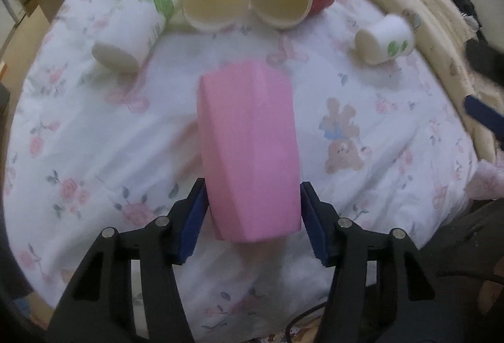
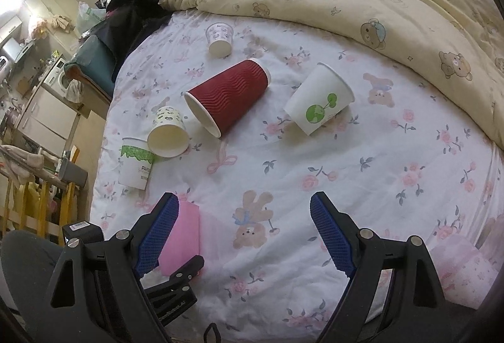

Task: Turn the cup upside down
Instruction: 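Grasp the inverted pink cup with the left tool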

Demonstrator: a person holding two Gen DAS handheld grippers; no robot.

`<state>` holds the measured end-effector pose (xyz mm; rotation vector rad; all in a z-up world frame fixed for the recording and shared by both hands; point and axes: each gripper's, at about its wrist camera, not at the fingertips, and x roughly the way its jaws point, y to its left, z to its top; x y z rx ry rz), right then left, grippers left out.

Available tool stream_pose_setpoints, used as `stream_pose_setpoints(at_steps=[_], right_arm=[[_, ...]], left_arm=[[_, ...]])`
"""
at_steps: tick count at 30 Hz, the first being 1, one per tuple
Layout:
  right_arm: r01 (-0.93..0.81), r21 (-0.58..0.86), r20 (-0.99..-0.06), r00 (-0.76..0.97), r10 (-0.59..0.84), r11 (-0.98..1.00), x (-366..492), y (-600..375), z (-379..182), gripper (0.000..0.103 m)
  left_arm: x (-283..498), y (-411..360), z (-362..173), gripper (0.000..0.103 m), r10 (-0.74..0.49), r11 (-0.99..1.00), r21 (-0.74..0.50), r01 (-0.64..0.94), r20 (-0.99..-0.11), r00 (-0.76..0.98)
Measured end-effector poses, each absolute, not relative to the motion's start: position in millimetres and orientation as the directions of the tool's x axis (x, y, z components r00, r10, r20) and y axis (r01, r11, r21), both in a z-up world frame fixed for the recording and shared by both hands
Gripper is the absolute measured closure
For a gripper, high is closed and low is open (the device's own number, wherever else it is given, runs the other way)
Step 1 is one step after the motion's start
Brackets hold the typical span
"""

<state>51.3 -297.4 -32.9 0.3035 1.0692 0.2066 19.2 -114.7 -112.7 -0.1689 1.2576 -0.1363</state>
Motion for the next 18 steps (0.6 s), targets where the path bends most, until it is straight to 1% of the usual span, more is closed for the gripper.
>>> stream_pose_setpoints(at_steps=[3, 7, 10, 13, 18], right_arm=[[-0.039, 0.362, -0.814, 0.474, 0.336, 0.931, 52, -294, -30, 0.015], [-0.066, 0.391, -0.784, 0.499, 0.370, 0.918, 51, -290, -22, 0.015], [-0.098, 0.414, -0.764, 0.504, 0.404, 0.905, 51, -284, -18, 0.015], [-0.116, 0.412, -0.757, 0.508, 0.410, 0.904, 52, -279, -16, 0.015], [-0.088, 0.375, -0.792, 0.487, 0.368, 0.923, 55, -276, -24, 0.015]], left_arm=[[17, -103, -84, 0.052, -0.257, 0.965, -0.258, 0.039, -0.909, 0.327], [15, -89, -42, 0.052, -0.273, 0.962, -0.251, 0.108, -0.893, 0.357], [15, -75, -20, 0.053, -0.275, 0.960, -0.226, 0.166, -0.876, 0.397], [18, -61, -20, 0.053, -0.274, 0.959, -0.218, 0.179, -0.871, 0.408], [25, -58, -34, 0.053, -0.296, 0.955, -0.261, 0.141, -0.861, 0.414]])
